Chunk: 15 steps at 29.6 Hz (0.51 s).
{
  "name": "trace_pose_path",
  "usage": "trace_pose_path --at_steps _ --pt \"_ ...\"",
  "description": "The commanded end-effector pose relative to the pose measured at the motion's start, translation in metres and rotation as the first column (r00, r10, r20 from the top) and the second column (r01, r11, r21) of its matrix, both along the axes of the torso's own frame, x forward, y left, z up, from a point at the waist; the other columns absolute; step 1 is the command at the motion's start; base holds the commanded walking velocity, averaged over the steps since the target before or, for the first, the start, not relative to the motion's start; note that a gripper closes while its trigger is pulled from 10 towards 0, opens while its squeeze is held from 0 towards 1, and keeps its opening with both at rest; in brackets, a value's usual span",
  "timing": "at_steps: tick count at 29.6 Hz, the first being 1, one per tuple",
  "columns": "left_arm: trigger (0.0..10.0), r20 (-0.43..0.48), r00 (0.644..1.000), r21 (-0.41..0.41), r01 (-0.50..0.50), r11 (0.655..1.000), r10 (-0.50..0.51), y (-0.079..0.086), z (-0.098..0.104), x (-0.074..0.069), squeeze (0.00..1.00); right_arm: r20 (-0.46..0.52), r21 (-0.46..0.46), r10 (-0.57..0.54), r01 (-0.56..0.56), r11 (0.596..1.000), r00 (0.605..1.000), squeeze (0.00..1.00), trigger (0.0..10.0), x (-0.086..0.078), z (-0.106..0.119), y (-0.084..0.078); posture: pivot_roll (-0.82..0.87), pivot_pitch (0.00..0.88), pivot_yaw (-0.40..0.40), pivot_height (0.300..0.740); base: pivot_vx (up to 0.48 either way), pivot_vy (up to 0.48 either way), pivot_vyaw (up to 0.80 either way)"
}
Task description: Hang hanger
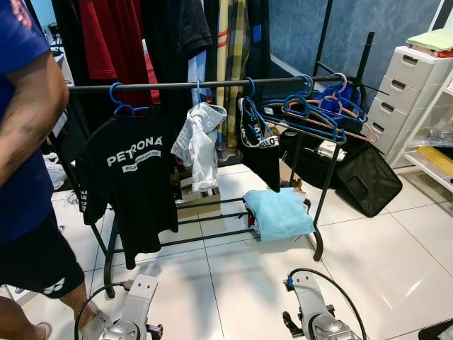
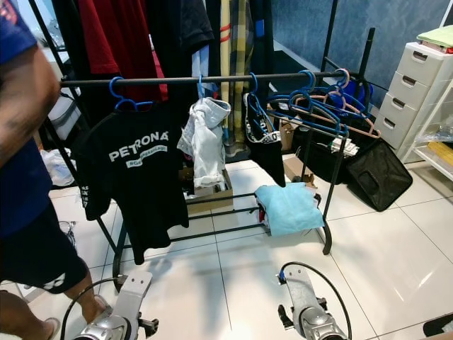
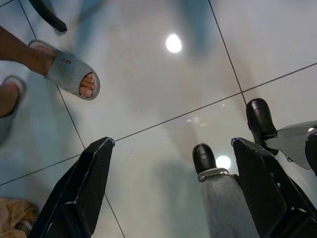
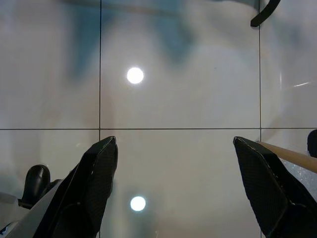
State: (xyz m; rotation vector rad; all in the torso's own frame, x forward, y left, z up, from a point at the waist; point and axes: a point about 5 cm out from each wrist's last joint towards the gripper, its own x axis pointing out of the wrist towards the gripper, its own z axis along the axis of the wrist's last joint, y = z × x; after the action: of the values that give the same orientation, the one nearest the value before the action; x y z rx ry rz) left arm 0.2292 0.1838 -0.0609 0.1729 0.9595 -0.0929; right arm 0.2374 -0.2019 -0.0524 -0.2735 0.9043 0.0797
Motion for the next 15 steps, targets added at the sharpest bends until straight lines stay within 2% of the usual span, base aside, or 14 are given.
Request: trace_pose_path --at_steps 1,15 --pt "10.0 -0.013 1.0 0.001 0.016 1.0 -0.016 -0.0021 -0.0022 -0.0031 0.0 -0.003 0.001 0.004 -0.004 1.0 1.0 0.0 10.0 0.0006 0.0002 0.0009 -0.05 0.0 -0.001 0.74 0.0 0.0 0.0" --pt "10.0 -0.013 1.0 0.001 0.018 1.0 -0.018 -0.0016 -0.0021 -0.003 0.0 0.001 0.001 0.002 -0.002 1.0 1.0 0.0 10.0 0.0008 0.0003 0.0011 -0.05 0.0 0.003 0.74 0.0 0.0 0.0"
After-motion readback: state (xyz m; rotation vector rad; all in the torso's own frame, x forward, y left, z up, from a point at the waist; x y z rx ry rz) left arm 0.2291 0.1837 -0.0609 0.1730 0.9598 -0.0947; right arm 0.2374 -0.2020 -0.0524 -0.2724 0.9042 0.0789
